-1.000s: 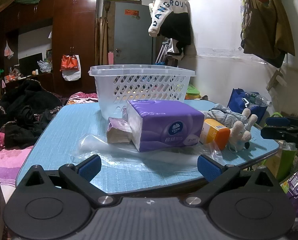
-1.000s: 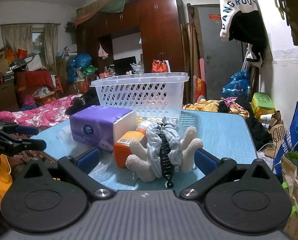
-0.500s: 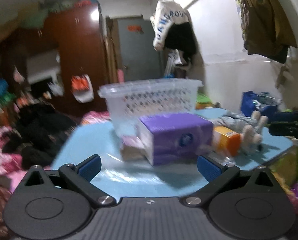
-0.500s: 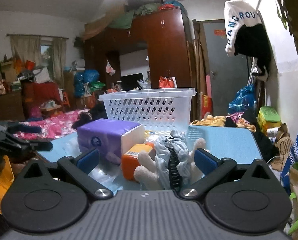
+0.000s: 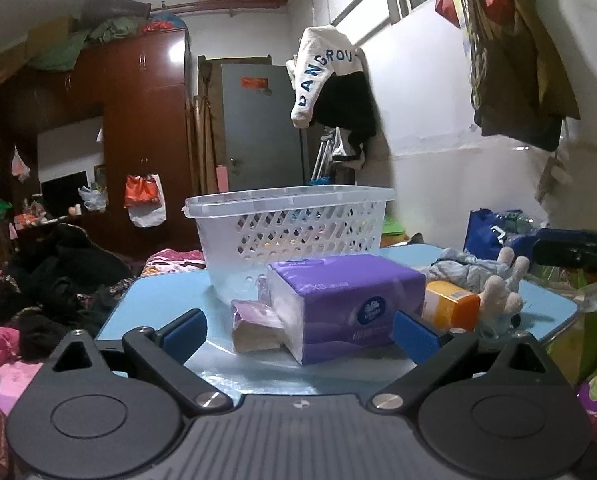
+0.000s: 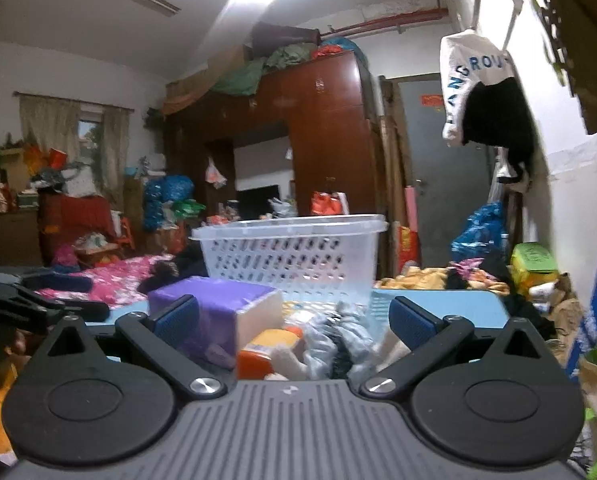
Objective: Organize objects
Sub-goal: 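Grasp the purple tissue pack with the left tool while the right tool clamps its other side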
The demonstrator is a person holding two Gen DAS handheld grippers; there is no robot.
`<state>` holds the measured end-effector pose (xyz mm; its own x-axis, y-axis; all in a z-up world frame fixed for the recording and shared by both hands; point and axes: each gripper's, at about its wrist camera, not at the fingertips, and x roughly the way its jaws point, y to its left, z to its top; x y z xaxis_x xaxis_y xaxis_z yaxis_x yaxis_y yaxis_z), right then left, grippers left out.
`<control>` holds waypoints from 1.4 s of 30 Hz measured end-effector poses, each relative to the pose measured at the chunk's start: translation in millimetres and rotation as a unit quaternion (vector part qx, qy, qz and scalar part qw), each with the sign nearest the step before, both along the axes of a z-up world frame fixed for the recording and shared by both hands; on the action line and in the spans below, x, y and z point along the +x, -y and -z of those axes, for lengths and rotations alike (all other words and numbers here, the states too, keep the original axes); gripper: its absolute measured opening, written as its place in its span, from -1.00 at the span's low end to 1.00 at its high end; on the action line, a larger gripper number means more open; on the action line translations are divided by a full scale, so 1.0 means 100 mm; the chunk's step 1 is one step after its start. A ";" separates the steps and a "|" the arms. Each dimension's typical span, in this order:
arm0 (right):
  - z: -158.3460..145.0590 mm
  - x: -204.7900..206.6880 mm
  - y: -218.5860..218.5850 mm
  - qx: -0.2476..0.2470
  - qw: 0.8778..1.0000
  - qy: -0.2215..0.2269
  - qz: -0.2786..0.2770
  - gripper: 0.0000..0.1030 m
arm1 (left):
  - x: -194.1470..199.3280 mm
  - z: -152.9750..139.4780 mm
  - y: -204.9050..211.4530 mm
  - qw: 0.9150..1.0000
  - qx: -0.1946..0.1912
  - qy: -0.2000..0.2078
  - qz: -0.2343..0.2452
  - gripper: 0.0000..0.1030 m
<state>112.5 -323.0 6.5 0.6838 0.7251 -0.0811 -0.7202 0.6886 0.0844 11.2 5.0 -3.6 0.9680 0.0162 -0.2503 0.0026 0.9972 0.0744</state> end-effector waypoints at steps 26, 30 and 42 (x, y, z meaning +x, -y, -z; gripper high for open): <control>0.10 0.43 -0.83 -0.121 0.983 -0.054 -0.128 0.38 | 0.65 0.19 -0.17 0.994 -0.020 -0.039 0.100 0.25; 0.10 0.40 -0.82 -0.138 0.982 -0.049 -0.122 0.35 | 0.69 0.15 -0.13 0.993 -0.010 -0.044 0.111 0.27; 0.05 0.34 -0.86 -0.118 0.987 -0.022 -0.110 0.18 | 0.65 0.12 -0.13 0.992 -0.019 -0.026 0.119 0.07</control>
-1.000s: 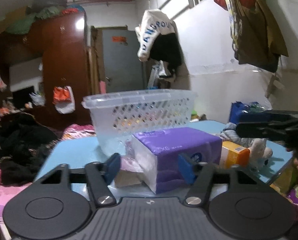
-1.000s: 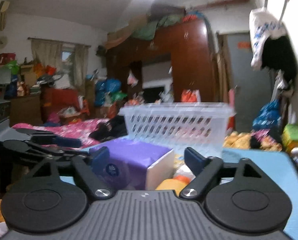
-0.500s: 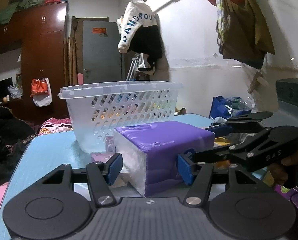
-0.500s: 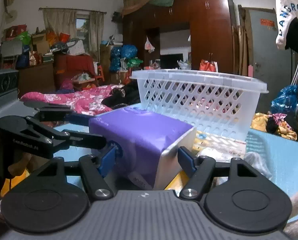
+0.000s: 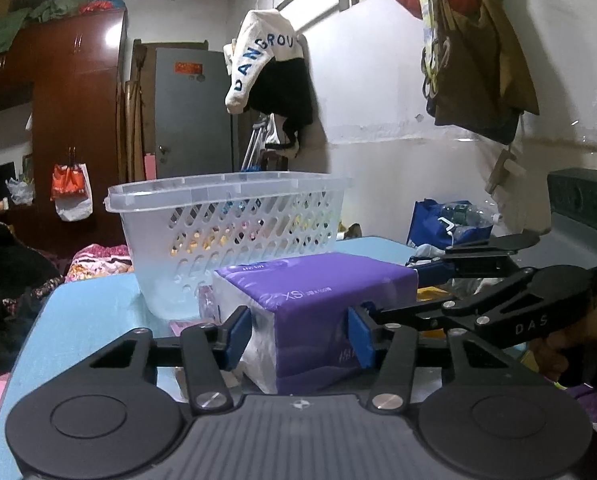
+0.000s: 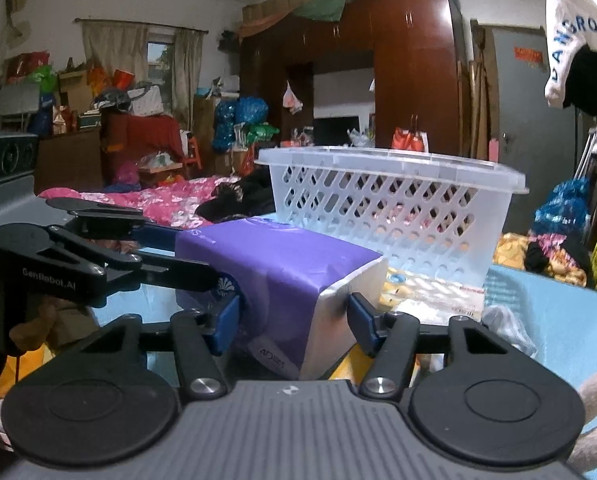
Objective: Organize objects
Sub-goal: 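Grasp the purple tissue pack with the left tool while the right tool clamps its other side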
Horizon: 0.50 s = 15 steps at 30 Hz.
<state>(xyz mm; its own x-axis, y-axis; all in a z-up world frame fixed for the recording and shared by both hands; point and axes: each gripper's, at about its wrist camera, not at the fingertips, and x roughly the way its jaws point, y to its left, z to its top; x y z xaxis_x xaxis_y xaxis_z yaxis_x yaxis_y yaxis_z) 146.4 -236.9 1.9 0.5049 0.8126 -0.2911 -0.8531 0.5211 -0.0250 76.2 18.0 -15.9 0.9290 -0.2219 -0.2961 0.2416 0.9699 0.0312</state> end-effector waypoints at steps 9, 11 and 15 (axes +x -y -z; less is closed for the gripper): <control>-0.24 -0.02 0.04 0.036 0.999 0.034 0.003 0.18 | -0.16 -0.16 0.05 0.998 0.002 0.064 0.004 0.06; -0.38 -0.02 0.06 0.040 0.998 0.045 0.005 0.18 | -0.17 -0.26 0.08 0.997 0.007 0.079 0.006 0.06; -0.79 0.06 0.07 0.046 0.996 0.072 0.010 0.18 | -0.14 -0.60 0.16 0.993 0.017 0.114 0.008 0.06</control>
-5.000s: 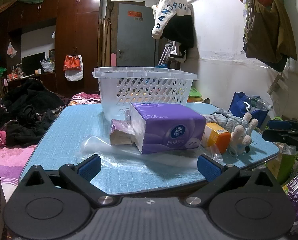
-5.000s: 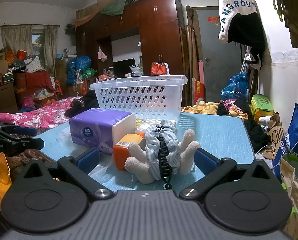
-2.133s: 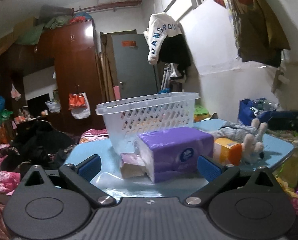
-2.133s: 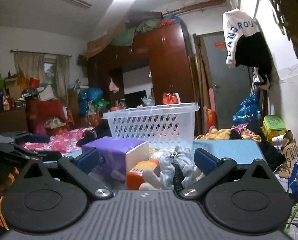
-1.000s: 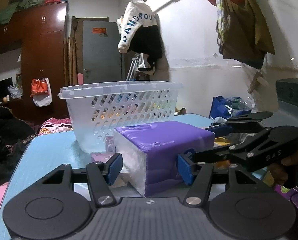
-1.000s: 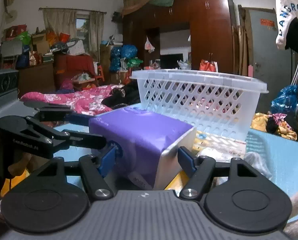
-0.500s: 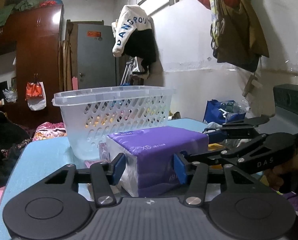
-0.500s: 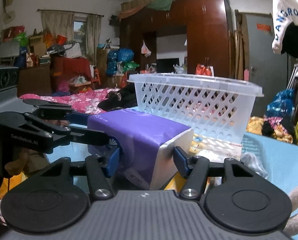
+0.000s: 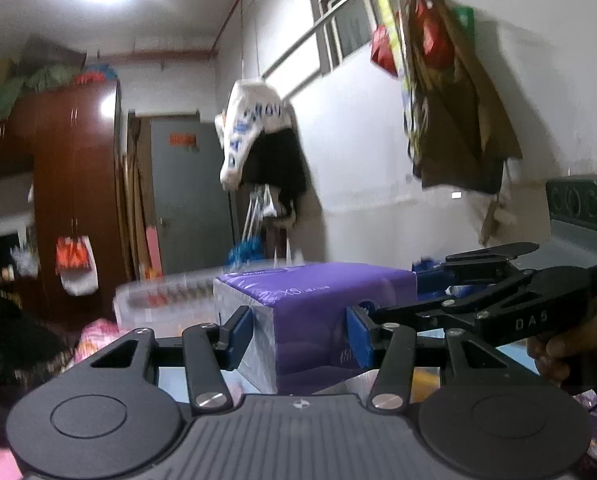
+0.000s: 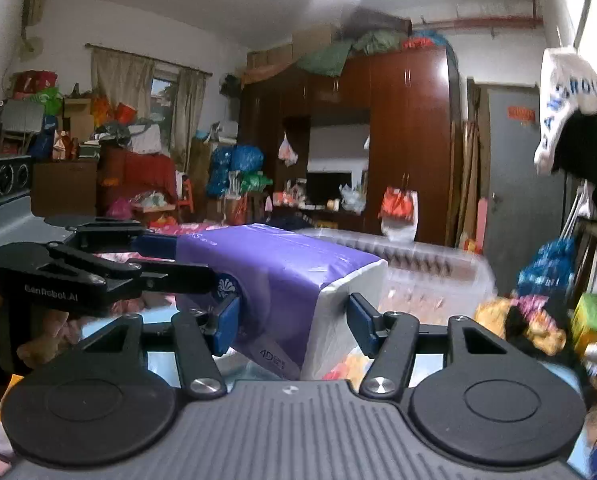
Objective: Organize objects
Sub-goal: 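Grasp the purple tissue pack with the left tool while the right tool clamps its other side, then lower the purple tissue pack into the white basket and open both tools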
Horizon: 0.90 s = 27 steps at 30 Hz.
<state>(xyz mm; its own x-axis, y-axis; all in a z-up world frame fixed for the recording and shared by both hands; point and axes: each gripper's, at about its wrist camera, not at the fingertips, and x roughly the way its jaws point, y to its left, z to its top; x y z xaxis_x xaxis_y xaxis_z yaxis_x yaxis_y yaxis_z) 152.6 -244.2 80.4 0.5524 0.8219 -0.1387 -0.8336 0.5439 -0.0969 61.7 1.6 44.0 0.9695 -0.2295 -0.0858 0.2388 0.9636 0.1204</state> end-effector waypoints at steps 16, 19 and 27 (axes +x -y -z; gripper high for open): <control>-0.55 1.36 -0.80 -0.073 0.997 -0.030 0.016 0.18 | 1.41 -0.62 -0.24 0.998 -0.008 -0.053 -0.027 0.06; -0.47 1.49 -0.96 -0.093 0.995 -0.036 0.022 0.18 | 1.67 -0.54 -0.38 0.996 -0.025 -0.082 -0.031 0.06; -0.21 1.66 -1.11 -0.143 0.987 -0.065 0.033 0.18 | 2.10 -0.36 -0.56 0.987 -0.035 -0.150 -0.044 0.06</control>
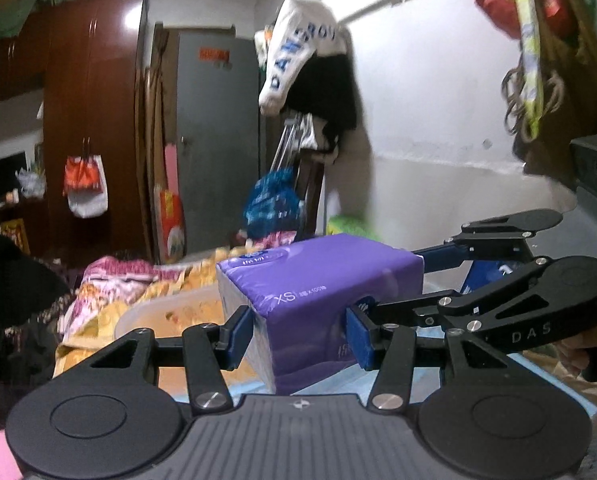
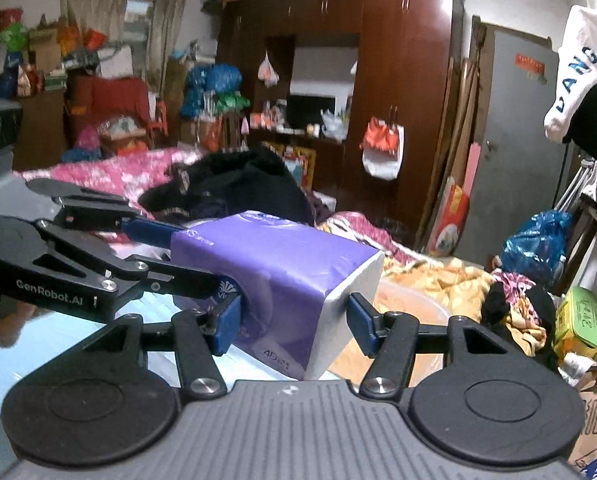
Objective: Organize objects
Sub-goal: 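Lower the purple tissue pack into the white basket and open both tools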
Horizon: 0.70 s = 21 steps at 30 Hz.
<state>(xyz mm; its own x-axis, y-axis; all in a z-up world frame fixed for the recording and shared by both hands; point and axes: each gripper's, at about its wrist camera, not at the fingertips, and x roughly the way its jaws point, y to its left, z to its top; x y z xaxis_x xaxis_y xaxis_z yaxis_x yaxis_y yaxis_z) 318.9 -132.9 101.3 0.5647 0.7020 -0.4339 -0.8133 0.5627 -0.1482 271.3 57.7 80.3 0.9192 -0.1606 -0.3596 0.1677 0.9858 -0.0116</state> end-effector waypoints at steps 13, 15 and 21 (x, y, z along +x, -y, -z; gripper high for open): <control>0.09 0.08 0.04 -0.070 0.997 -0.009 0.038 0.42 | 0.29 0.16 -0.05 0.997 0.006 -0.073 -0.014 0.09; 0.02 -0.04 0.17 -0.058 0.997 0.019 0.056 0.80 | 0.17 0.12 -0.10 0.999 0.000 -0.047 -0.028 0.16; -0.19 -0.60 0.85 0.033 0.995 0.042 0.080 1.00 | -0.59 -0.03 -0.18 0.998 -0.043 0.042 -0.030 0.66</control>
